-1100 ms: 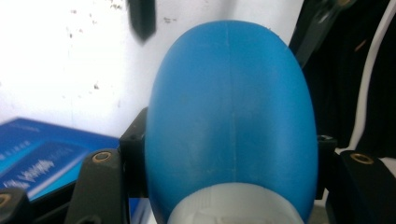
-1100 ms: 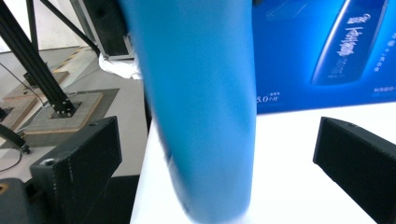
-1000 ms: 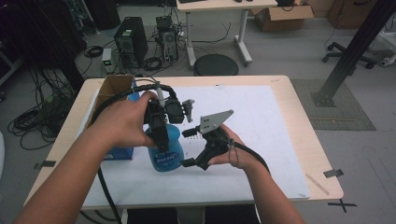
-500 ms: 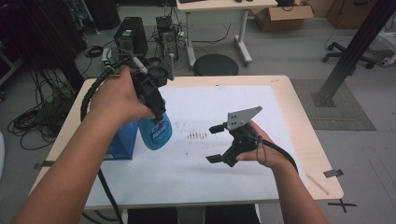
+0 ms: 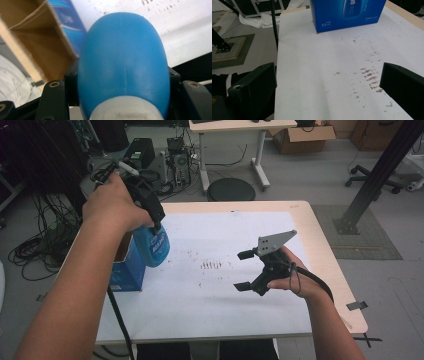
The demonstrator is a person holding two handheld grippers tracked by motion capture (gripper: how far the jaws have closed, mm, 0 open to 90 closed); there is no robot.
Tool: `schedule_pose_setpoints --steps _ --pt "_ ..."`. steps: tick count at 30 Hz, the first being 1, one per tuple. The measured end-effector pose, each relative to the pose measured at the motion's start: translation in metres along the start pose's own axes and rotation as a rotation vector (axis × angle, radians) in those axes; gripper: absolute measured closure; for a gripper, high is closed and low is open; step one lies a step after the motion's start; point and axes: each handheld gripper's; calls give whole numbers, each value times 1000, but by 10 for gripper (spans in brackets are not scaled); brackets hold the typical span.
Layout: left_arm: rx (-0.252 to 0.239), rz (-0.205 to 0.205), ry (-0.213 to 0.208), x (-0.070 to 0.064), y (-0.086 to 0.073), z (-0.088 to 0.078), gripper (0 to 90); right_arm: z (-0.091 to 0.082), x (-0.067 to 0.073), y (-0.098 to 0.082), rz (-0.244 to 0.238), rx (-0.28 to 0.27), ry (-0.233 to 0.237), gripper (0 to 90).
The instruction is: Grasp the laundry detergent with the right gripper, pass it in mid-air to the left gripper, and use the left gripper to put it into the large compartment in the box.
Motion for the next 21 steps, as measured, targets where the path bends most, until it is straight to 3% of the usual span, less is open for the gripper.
schedule_pose_setpoints --steps 7,10,17,21 --pt "-50 -97 1 12 -4 -27 385 -4 -2 2 4 6 -8 10" --pt "-47 -126 2 19 -6 -37 385 -5 -3 3 0 16 -9 11" --pt "-63 -218 -7 43 -11 -53 384 -7 -5 3 -16 43 -30 12" --pt "-82 -263 -18 60 -16 -60 384 -9 -10 2 -39 84 -60 14"
Point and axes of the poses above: each handheld gripper's, and its own axes: z roughly forward along the jaws, y roughly out of its top, x roughly to its left, and after that the axes turned 12 degrees about -y, right-handed
